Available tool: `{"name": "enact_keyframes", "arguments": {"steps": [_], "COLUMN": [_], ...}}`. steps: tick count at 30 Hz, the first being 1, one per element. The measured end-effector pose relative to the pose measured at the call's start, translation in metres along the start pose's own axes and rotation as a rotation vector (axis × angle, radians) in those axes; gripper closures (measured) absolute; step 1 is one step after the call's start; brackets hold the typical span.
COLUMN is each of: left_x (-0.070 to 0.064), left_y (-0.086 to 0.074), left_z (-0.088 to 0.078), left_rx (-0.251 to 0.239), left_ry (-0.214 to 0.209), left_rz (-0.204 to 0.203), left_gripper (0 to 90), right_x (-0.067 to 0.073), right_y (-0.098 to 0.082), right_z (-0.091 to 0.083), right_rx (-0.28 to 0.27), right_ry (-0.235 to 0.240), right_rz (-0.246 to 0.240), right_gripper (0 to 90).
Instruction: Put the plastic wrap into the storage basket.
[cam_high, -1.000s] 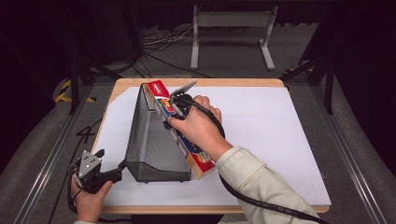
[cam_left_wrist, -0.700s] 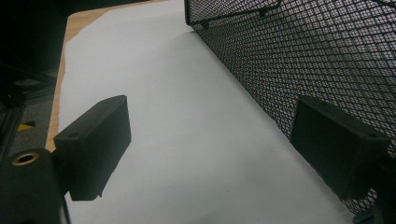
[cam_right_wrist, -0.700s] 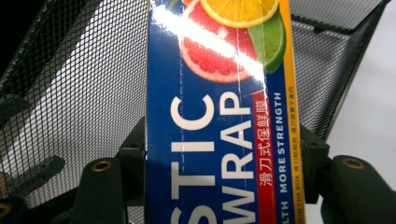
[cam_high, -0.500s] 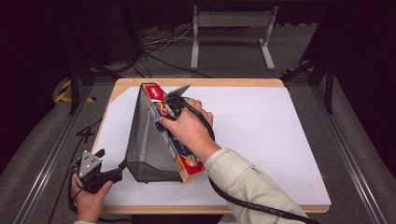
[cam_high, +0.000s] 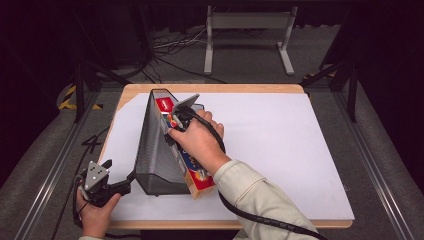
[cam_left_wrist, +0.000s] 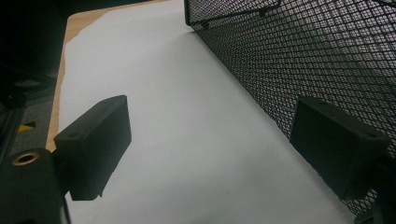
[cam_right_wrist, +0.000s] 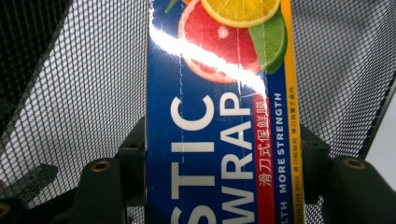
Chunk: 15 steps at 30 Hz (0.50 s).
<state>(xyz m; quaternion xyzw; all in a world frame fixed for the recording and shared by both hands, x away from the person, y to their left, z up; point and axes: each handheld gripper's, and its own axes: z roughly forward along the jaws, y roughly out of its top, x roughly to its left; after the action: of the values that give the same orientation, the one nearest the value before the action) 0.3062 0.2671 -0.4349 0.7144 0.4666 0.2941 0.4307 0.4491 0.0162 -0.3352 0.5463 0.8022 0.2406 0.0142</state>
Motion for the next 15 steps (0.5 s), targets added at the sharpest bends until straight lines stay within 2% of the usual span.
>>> {"name": "enact_keyframes", "arguments": {"steps": [8,15], "left_x": [0.000,0.000], "left_y": [0.000,0.000], "left_z": [0.000,-0.001], "left_rx": [-0.001,-0.007], "left_ry": [-0.001,0.001], "left_rz": [-0.001,-0.006], "left_gripper": [13.2,13.3], "right_x": [-0.001,-0.002], "right_y": [0.002,0.004], "right_z": [0.007,0.016], "right_rx": [0.031,0.053], "right_ry": [-0.019,-0.067], "right_rz": [0.006,0.000], "right_gripper": [39.7,39.7]}}
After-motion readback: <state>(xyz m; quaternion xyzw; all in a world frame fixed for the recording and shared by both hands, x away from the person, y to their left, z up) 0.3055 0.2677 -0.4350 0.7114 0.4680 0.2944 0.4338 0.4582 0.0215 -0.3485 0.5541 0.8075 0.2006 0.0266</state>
